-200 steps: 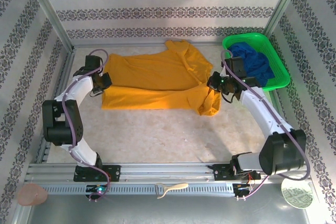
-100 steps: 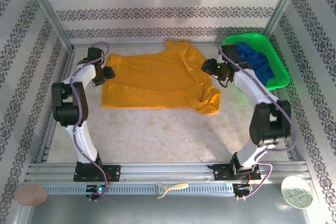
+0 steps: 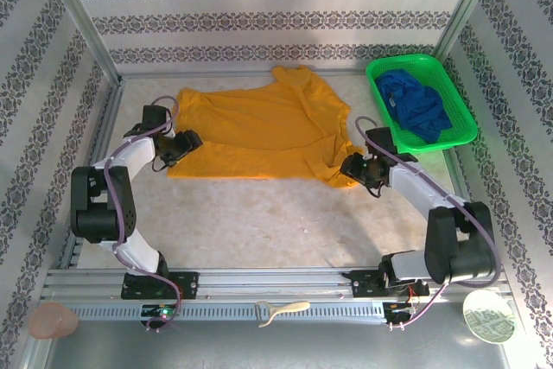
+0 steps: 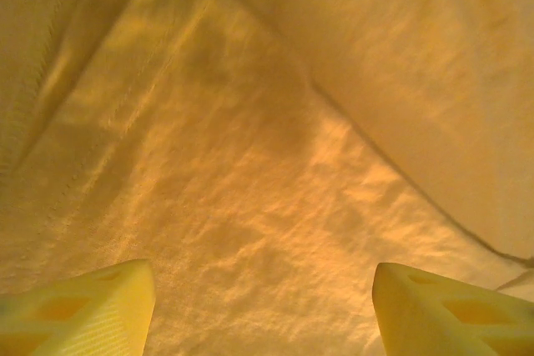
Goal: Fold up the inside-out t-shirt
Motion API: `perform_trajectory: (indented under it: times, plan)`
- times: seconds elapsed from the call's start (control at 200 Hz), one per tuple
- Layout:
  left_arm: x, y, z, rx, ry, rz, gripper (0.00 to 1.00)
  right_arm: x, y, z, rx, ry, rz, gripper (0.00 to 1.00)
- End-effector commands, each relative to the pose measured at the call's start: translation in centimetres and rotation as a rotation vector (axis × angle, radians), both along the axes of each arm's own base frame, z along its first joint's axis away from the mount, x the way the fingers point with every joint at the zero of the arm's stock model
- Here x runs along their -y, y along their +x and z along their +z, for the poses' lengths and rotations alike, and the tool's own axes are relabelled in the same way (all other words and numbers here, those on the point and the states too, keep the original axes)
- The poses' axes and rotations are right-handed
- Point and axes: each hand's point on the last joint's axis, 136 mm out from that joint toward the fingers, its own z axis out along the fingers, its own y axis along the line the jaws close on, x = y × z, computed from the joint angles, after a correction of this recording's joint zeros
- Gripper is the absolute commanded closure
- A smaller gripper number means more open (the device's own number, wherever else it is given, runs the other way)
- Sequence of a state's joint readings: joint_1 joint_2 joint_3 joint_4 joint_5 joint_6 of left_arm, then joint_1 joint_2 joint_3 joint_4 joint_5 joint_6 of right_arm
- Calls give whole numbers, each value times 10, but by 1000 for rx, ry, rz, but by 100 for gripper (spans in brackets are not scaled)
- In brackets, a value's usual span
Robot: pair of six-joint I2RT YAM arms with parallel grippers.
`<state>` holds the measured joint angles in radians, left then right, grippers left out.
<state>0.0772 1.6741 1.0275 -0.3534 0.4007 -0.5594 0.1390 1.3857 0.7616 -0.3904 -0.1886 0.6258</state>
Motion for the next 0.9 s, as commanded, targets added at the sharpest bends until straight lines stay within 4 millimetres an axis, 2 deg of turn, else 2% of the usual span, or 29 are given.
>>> perform_trajectory:
  times: [0.0,0.11,0.245,0.335,0.48,0.57,0.764,0.824,0.894]
  plan:
    - [9,16,-6,35,-56,10,31,-4,10,-7,26,-11,-13,57]
    - [7,16,-23,2,-53,29,31,-4,11,-24,-4,1,-47,65]
    - [3,10,-41,-47,-45,53,31,-3,5,-42,-57,14,-87,86]
    - [1,3,-47,-61,-53,72,31,4,-6,-43,-71,18,-130,100]
    - [1,-18,-51,-103,-73,111,31,16,-30,-38,-89,44,-208,100]
    - [3,-33,-56,-121,-101,145,31,13,-45,-34,-88,88,-244,100]
    - [6,-81,-65,-138,-133,225,31,13,-92,-33,-79,163,-329,100]
    - [5,-92,-61,-122,-131,242,31,18,-100,-18,-40,146,-328,77]
    - [4,-97,-48,-74,-121,242,31,29,-100,10,57,95,-318,68]
